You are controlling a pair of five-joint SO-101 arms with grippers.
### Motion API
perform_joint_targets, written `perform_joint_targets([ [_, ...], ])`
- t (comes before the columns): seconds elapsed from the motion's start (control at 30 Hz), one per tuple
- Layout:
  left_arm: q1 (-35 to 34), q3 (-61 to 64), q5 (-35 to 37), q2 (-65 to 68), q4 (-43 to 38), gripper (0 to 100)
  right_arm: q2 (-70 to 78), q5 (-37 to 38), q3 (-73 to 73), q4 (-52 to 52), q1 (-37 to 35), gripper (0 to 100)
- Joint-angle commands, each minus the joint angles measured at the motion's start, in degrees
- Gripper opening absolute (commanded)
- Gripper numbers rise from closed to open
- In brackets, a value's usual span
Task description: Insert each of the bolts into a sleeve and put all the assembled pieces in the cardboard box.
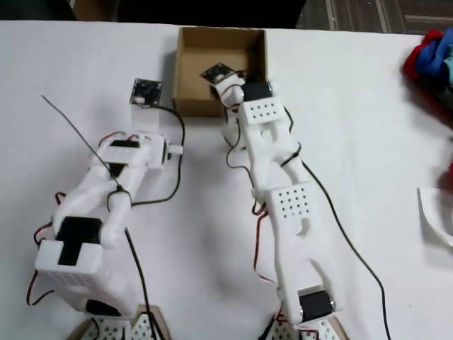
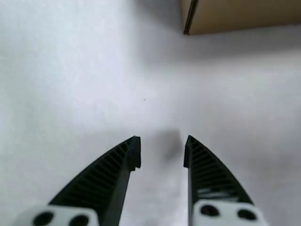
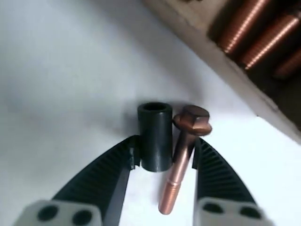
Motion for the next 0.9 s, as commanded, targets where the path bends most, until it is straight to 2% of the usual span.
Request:
perform_joint_targets([
  [0.0,-0.7,-2.6,-0.4,-0.3,0.4,17,-5.0,0.4,-4.2,2.2,-0.7,16.2],
  [0.23,-0.7,-2.6,-0.4,-0.3,0.4,17,-5.3,0.1,-4.1,2.5,-1.6,16.2],
  [0.6,-0.7,-2.6,-0.4,-0.3,0.4,17,-5.1,0.1,-3.9,2.8,-6.7,16.2],
  [0.87,-0.7,-2.6,-0.4,-0.3,0.4,17,-5.8,0.1,3.3,2.8,-7.0,16.2],
])
